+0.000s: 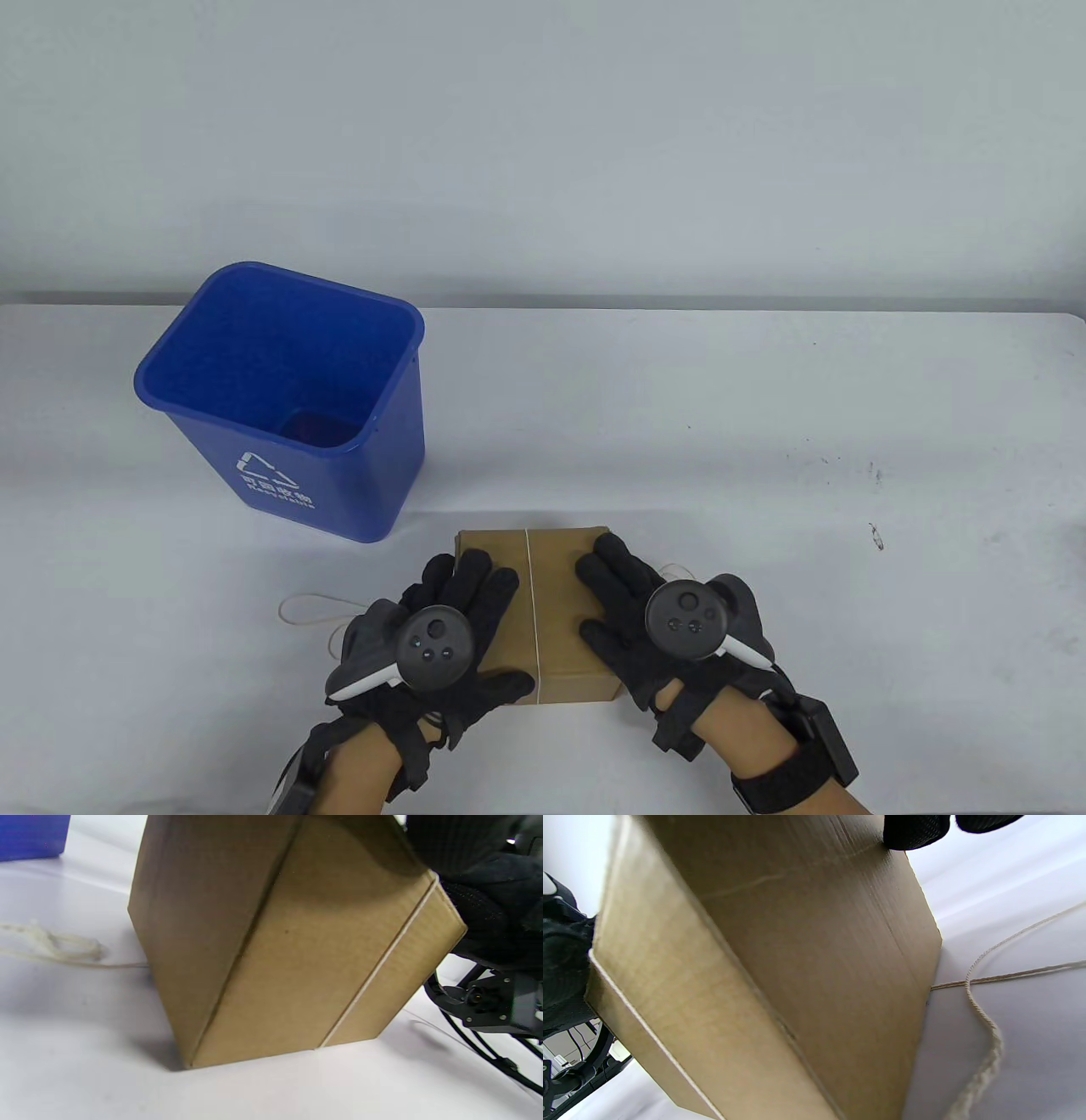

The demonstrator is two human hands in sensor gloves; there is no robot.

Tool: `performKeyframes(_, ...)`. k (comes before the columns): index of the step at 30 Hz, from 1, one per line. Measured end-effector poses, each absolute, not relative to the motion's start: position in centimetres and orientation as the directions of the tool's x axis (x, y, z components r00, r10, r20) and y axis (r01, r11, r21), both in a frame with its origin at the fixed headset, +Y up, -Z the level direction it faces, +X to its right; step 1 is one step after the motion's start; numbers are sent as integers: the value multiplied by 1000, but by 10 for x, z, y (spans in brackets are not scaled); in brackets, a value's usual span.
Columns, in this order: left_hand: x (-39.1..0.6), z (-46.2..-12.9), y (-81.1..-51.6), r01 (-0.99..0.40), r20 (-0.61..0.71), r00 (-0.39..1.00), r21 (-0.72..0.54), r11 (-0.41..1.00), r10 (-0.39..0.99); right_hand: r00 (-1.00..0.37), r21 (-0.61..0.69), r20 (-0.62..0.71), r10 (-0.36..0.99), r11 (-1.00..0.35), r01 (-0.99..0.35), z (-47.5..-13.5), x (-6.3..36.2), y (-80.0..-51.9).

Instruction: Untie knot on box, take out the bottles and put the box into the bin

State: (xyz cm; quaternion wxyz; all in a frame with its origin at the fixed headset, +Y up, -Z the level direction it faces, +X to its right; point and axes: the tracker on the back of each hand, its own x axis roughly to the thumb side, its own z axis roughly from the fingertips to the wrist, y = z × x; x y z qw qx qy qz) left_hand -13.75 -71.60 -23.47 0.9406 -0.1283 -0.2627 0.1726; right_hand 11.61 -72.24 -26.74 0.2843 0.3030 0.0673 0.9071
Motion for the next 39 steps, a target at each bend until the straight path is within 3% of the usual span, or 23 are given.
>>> performKeyframes(7,-131,-234,-718,-172,440,841,-332,928,313,-656,280,512,555,-830,-483,-265,116,-721)
performKeyframes(11,-130,-234,-720,-154,436,848,-344,926,302,-661,165,571,487,-857,-488,-253,120,-701)
performKeyframes(13,-130,-234,-720,-149,434,850,-344,927,298,-640,179,598,482,-859,-480,-245,117,-696)
performKeyframes(19,-132,-234,-719,-139,420,861,-348,927,286,-720,241,619,314,-948,-207,-230,91,-706)
performKeyframes(25,-125,-232,-715,-91,335,919,-334,938,208,-777,159,587,225,-974,-161,-227,76,-717)
performKeyframes(29,-123,-233,-717,-76,359,915,-296,952,184,-775,139,570,271,-962,-235,-226,75,-722)
performKeyframes(32,-127,-233,-723,-248,385,851,-304,920,357,-757,149,553,349,-935,-322,-226,76,-723)
performKeyframes(39,-122,-229,-719,-247,434,836,-248,937,336,-718,168,536,443,-890,-424,-227,79,-722)
